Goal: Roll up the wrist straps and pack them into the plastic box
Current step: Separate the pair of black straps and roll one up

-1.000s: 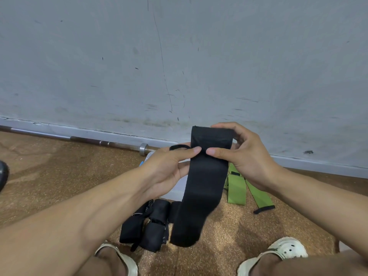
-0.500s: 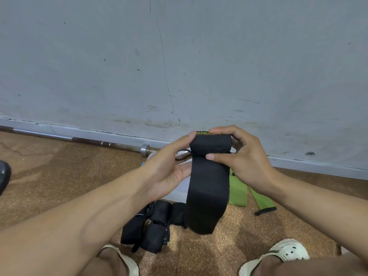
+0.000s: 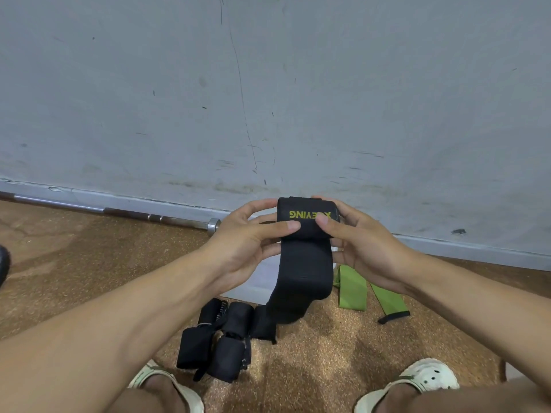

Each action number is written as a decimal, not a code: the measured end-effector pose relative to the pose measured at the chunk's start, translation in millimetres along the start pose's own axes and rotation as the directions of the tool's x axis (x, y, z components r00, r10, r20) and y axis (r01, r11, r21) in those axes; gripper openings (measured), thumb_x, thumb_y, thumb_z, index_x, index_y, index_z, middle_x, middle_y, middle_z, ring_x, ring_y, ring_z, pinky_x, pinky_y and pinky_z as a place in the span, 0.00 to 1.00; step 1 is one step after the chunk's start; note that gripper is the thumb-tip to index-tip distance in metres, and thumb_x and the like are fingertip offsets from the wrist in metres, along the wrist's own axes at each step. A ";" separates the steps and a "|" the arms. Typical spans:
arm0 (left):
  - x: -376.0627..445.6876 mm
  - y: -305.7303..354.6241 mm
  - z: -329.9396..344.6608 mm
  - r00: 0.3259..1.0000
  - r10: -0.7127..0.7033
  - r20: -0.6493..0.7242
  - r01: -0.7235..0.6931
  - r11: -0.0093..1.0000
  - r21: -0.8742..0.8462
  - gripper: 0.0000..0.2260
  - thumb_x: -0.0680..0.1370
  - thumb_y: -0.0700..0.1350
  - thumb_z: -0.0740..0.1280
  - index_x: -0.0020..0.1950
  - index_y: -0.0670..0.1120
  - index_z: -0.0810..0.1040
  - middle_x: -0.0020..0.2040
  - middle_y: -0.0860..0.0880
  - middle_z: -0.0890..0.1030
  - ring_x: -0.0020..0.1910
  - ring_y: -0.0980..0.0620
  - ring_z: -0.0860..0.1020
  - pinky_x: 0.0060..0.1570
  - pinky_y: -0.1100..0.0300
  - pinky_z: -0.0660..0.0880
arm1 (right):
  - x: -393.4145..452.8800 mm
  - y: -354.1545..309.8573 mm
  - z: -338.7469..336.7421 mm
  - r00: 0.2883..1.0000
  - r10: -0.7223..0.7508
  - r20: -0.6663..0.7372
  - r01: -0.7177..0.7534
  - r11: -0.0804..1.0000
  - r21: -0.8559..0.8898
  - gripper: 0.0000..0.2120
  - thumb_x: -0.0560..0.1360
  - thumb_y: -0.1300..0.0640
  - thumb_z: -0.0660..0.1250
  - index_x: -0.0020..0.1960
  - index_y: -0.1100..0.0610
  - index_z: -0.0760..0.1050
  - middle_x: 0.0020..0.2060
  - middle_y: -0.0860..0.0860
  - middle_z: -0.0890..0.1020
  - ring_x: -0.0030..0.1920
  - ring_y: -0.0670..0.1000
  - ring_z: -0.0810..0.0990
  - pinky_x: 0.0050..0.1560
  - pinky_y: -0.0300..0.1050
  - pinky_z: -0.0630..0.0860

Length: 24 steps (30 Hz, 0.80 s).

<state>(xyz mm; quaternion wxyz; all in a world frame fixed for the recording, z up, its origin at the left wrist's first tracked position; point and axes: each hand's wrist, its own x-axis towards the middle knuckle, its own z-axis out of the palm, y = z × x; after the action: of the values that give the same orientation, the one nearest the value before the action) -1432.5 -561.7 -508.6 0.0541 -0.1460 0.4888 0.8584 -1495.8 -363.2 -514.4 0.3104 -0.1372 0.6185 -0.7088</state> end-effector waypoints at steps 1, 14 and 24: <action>0.4 -0.5 -0.5 1.000 0.006 0.002 -0.006 1.000 0.026 0.33 0.63 0.33 0.77 0.67 0.42 0.74 0.57 0.40 0.85 0.54 0.43 0.85 0.49 0.53 0.84 | -0.2 0.3 0.0 1.000 0.012 0.009 -0.012 1.000 0.002 0.24 0.74 0.51 0.70 0.70 0.52 0.75 0.62 0.54 0.84 0.59 0.56 0.84 0.48 0.47 0.83; 1.0 -5.6 -3.3 1.000 -0.019 0.003 0.019 0.991 0.130 0.27 0.71 0.38 0.77 0.69 0.47 0.75 0.58 0.43 0.85 0.56 0.44 0.85 0.48 0.49 0.83 | 1.3 8.0 3.5 0.985 -0.152 -0.079 0.141 0.982 -0.128 0.22 0.73 0.70 0.73 0.64 0.54 0.78 0.63 0.52 0.81 0.54 0.56 0.87 0.51 0.48 0.84; 2.9 -4.5 -6.3 0.995 0.102 0.019 -0.104 0.960 0.262 0.31 0.70 0.29 0.76 0.69 0.50 0.75 0.61 0.47 0.83 0.56 0.46 0.85 0.50 0.46 0.83 | 3.4 6.6 3.1 1.000 0.017 -0.026 -0.017 1.000 -0.003 0.24 0.71 0.51 0.74 0.67 0.51 0.78 0.60 0.51 0.84 0.59 0.54 0.85 0.61 0.54 0.81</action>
<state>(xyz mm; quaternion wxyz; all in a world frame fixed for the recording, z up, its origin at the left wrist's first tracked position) -1432.9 -564.9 -516.2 0.0296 -0.1096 0.6048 0.7882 -1494.9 -368.1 -520.8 0.3082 -0.1234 0.6247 -0.7068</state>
